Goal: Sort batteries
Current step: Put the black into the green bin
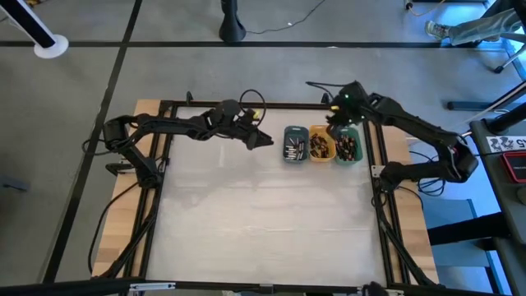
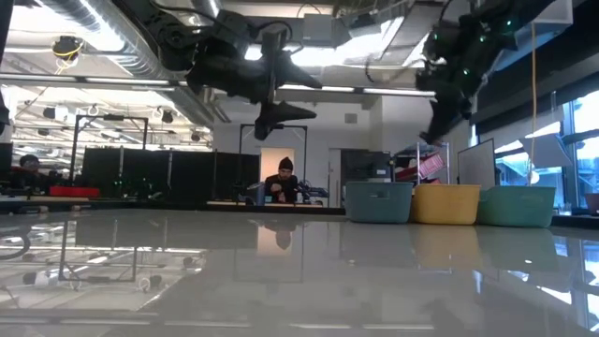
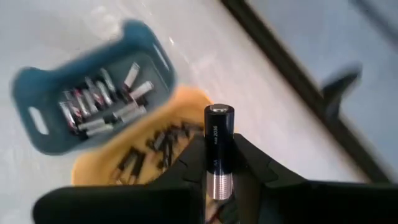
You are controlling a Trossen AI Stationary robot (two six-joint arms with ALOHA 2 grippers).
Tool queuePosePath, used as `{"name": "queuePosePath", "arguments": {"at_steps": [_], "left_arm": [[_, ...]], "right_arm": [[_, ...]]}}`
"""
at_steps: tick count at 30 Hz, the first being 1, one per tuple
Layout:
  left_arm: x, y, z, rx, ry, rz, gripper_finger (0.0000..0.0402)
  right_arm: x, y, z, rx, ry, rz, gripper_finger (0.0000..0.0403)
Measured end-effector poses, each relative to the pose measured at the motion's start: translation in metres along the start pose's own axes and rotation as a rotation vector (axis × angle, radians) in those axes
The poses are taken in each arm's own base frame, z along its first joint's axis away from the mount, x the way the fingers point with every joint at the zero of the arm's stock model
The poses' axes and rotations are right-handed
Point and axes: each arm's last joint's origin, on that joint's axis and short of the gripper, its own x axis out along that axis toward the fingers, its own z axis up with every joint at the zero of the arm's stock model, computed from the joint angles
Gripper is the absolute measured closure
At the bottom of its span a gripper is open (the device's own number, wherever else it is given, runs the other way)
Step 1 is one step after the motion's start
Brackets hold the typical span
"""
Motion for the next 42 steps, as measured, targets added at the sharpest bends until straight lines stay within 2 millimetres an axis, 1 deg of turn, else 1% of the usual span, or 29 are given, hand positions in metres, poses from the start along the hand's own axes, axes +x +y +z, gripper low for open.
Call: {"name": "queuePosePath", "arguments": {"at_steps": [5,8,11,15,17,21,24,28,36,42], "left_arm": [[0.0,0.001,0.0,0.025,-0.001,0.013,0.0174],[0.0,0.001,-0.001,0.023,0.004,0.017,0.0174],[0.001,0.0,-0.003,0.025,0.019,0.02,0.0174],[0.002,0.001,-0.008,0.033,0.058,0.037,0.0174],[0.002,0.002,-0.01,0.039,0.07,0.044,0.0174],[0.002,0.002,-0.01,0.045,0.075,0.049,0.0174],[0.002,0.002,-0.01,0.047,0.074,0.049,0.0174],[0.002,0.002,-0.009,0.051,0.065,0.052,0.0174],[0.001,0.002,-0.009,0.05,0.063,0.055,0.0174],[0.001,0.003,-0.009,0.048,0.065,0.057,0.0174]], "right_arm": [[0.008,-0.019,-0.012,0.168,0.124,-0.03,0.035],[0.016,-0.025,-0.02,0.231,0.201,-0.039,0.0354],[0.024,-0.023,-0.033,0.266,0.296,-0.027,0.0355],[0.03,-0.018,-0.054,0.307,0.416,-0.005,0.0351],[0.032,-0.015,-0.064,0.334,0.449,-0.006,0.0352],[0.036,-0.012,-0.08,0.374,0.455,-0.014,0.0355],[0.04,-0.01,-0.088,0.428,0.45,-0.008,0.0353],[0.046,-0.009,-0.093,0.46,0.424,-0.016,0.0353],[0.055,-0.008,-0.106,0.503,0.426,-0.027,0.035],[0.058,-0.008,-0.106,0.504,0.4,-0.029,0.0349]]}}
